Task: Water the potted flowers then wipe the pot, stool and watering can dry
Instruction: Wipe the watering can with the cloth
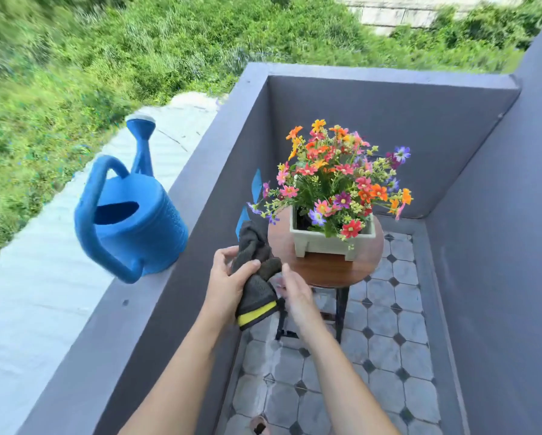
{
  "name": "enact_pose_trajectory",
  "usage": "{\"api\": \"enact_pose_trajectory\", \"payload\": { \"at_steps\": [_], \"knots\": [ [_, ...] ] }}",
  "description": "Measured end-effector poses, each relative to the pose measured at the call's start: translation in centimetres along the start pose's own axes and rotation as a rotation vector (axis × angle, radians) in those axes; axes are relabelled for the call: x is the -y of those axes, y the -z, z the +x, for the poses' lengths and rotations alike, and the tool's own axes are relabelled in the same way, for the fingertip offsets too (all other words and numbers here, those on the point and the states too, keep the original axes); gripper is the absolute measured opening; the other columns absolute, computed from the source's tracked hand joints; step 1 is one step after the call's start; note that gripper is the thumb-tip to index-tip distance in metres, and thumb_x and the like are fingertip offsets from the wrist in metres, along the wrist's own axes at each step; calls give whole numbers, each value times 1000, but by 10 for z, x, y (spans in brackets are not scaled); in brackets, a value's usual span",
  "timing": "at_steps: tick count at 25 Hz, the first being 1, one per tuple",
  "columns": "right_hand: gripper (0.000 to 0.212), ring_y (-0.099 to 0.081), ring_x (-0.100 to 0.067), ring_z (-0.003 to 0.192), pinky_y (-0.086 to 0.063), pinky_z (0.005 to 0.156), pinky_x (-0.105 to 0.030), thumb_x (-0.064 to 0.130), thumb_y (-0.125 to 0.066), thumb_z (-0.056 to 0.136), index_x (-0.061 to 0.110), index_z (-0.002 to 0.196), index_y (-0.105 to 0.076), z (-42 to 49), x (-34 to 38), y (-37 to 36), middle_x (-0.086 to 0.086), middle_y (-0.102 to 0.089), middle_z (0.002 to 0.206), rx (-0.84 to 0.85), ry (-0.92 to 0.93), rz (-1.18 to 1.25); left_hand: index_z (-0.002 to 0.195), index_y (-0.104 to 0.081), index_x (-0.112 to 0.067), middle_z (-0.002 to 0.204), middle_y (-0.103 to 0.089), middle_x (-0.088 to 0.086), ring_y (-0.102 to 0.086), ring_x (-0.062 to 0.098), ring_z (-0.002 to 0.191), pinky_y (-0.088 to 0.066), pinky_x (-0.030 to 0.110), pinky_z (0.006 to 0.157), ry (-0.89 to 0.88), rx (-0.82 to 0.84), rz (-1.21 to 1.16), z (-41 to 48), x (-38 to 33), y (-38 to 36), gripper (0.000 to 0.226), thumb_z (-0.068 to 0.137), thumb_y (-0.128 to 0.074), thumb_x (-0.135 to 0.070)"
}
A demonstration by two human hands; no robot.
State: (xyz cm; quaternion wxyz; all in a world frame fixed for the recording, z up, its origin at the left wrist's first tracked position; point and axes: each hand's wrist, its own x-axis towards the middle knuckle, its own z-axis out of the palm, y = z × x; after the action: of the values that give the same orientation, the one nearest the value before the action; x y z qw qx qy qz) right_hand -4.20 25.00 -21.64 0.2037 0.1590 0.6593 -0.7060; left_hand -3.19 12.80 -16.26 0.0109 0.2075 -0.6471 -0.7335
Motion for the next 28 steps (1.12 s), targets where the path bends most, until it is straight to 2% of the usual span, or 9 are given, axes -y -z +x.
{"api": "enact_pose_trajectory", "payload": {
  "at_steps": [2, 3, 7, 10, 12, 15, 20, 24, 28],
  "knots": [
    [78, -61, -21, 113, -41, 105, -42, 81, -51, 68, 16, 110, -67, 0, 35, -17, -3, -70, 111, 96, 30, -12, 91, -51, -17, 94, -65, 9, -63, 19, 79, -53, 32, 73, -23, 26, 12, -8, -26, 1, 21, 85, -60, 1],
    [80, -63, -23, 112, -43, 104, -46, 80, -55, 65, 16, 112, -66, -3, 53, -23, -5, -71, 112, 78, 80, 10, 90, -50, -17, 94, -63, 9, -61, 18, 78, -53, 30, 72, -51, 28, 30, -10, -37, 1, 19, 85, -60, -1],
    [50, -64, -27, 98, -47, 94, -50, 70, -49, 74, 27, 92, -65, -26, 124, -42, -13, -69, 100, -14, 393, -152, 89, -61, -28, 99, -69, 3, -65, 19, 95, -53, 38, 85, -215, -65, 173, -11, -81, 9, 14, 77, -63, -35],
    [35, -60, -36, 88, -50, 85, -51, 53, -50, 86, 19, 88, -59, -44, 177, -55, -23, -64, 90, 70, 589, -149, 72, -58, -24, 75, -63, -3, -58, 21, 78, -46, 37, 74, -268, -174, 199, -13, -124, 15, 15, 75, -50, -35],
    [27, -56, -22, 73, -48, 72, -35, 41, -50, 94, 16, 86, -59, -55, 208, -58, -8, -61, 74, 106, 702, -234, 61, -46, -20, 63, -45, -7, -43, 18, 69, -39, 39, 67, -310, -244, 181, -18, -151, 26, 18, 76, -44, -30],
    [16, -58, -10, 85, -45, 75, -23, 35, -55, 93, 22, 100, -60, -66, 242, -65, 9, -62, 87, 138, 802, -305, 74, -52, -19, 67, -49, -7, -44, 16, 69, -39, 37, 67, -352, -311, 222, -29, -187, 49, 13, 78, -39, -21],
    [23, -59, -13, 99, -46, 86, -24, 34, -61, 90, 30, 112, -59, -67, 255, -105, 10, -62, 100, 321, 833, -267, 75, -61, -19, 66, -56, -8, -48, 13, 69, -38, 32, 64, -435, -453, 390, -32, -221, 102, 21, 81, -40, -15],
    [22, -55, -10, 98, -41, 70, -5, 33, -58, 92, 32, 114, -53, -34, 243, -145, 7, -59, 105, 310, 741, -374, 91, -67, -10, 89, -66, 5, -56, 24, 89, -37, 32, 71, -312, -511, 679, 3, -212, 133, 25, 88, -43, -14],
    [43, -55, -20, 107, -40, 76, -19, 32, -55, 93, 22, 132, -43, 3, 206, -160, -6, -59, 114, 205, 572, -471, 123, -56, -11, 89, -64, 2, -56, 23, 95, -37, 25, 79, -164, -499, 663, 26, -177, 139, 34, 91, -47, -18]
  ]
}}
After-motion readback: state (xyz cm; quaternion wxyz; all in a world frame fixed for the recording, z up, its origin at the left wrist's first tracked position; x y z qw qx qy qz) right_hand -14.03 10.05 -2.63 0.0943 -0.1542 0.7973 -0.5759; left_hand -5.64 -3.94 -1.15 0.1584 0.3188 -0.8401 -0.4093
